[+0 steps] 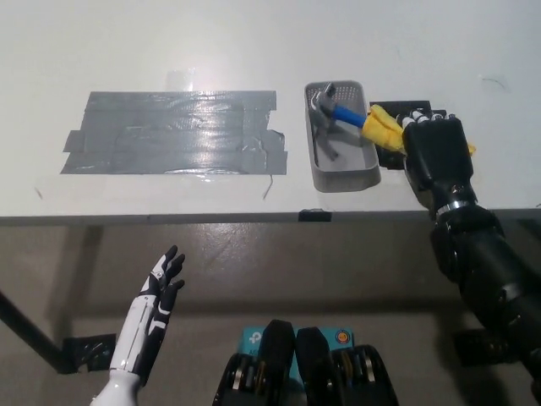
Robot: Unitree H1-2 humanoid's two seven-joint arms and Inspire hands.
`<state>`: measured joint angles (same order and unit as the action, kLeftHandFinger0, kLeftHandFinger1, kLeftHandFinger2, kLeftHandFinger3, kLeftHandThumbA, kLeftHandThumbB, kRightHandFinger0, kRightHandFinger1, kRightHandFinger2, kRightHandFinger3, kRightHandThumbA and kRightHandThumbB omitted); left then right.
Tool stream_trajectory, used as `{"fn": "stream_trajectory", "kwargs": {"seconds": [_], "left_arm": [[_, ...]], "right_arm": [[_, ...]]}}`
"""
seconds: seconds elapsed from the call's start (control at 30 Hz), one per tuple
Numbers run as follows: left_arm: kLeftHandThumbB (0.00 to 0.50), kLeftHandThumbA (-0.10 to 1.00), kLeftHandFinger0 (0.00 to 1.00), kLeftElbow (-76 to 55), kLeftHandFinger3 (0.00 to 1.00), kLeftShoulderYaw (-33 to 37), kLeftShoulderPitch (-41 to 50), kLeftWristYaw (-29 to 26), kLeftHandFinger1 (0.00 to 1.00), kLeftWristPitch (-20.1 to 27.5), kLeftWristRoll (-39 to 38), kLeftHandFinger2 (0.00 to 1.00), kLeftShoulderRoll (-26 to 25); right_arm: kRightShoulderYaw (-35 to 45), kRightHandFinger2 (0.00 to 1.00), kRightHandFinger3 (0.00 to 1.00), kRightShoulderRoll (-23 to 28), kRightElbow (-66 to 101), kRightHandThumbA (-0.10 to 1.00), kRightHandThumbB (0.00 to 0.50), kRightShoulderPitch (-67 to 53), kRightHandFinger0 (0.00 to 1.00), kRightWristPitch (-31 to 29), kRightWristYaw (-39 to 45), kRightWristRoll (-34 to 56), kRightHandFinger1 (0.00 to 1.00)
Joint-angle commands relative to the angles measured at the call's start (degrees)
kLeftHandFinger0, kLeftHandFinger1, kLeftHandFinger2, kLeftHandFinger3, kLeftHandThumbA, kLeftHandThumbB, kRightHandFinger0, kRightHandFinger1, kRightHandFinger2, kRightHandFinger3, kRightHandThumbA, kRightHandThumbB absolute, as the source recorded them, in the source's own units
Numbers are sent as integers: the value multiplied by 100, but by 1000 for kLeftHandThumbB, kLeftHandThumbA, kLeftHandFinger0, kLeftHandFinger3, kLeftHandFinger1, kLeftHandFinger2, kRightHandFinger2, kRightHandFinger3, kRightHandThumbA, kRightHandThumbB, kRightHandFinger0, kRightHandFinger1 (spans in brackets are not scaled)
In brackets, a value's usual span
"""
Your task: The robot picks the hammer with right hand and hits the black area on the desk and places it back.
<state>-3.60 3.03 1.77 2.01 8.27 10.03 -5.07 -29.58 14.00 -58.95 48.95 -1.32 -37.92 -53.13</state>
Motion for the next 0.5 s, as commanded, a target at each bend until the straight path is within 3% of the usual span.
{"fn": "stream_trajectory", "kwargs": {"seconds": [0.0,0.07,0.1,0.2,0.27,0.3,0.43,0.47], "left_arm": [[48,1000,947,-239,1000,52,-182,126,1000,57,-87,1000,-92],[42,1000,934,-240,1000,51,-206,126,1000,56,-108,1000,-87],[49,1000,928,-260,1000,52,-202,134,1000,22,-125,1000,-82],[38,1000,903,-248,1000,61,-224,118,1000,35,-80,1000,-91],[53,1000,896,-230,1000,56,-235,134,1000,22,-116,1000,-95],[49,1000,892,-241,1000,54,-236,132,1000,8,-114,1000,-94],[45,1000,871,-219,1000,61,-248,144,1000,41,-96,1000,-126],[46,1000,870,-216,1000,59,-246,151,1000,33,-121,1000,-120]], "right_arm": [[16,628,261,42,177,-100,180,652,0,-1086,-1364,60,149],[467,692,778,-8,550,-100,163,548,0,-1336,-778,693,276],[718,694,864,-33,768,-100,151,492,0,-1451,-415,1059,290],[1348,745,948,-29,1596,-100,113,374,0,-1242,1114,2124,375],[1653,796,924,4,2202,-100,95,329,2,-730,2059,2745,411],[1845,809,924,26,2604,-100,77,325,7,-160,2677,3112,425],[2267,849,906,185,3098,-100,111,475,24,792,3630,3660,455],[2357,899,914,306,3079,-100,123,559,43,958,3921,3803,498]]}}
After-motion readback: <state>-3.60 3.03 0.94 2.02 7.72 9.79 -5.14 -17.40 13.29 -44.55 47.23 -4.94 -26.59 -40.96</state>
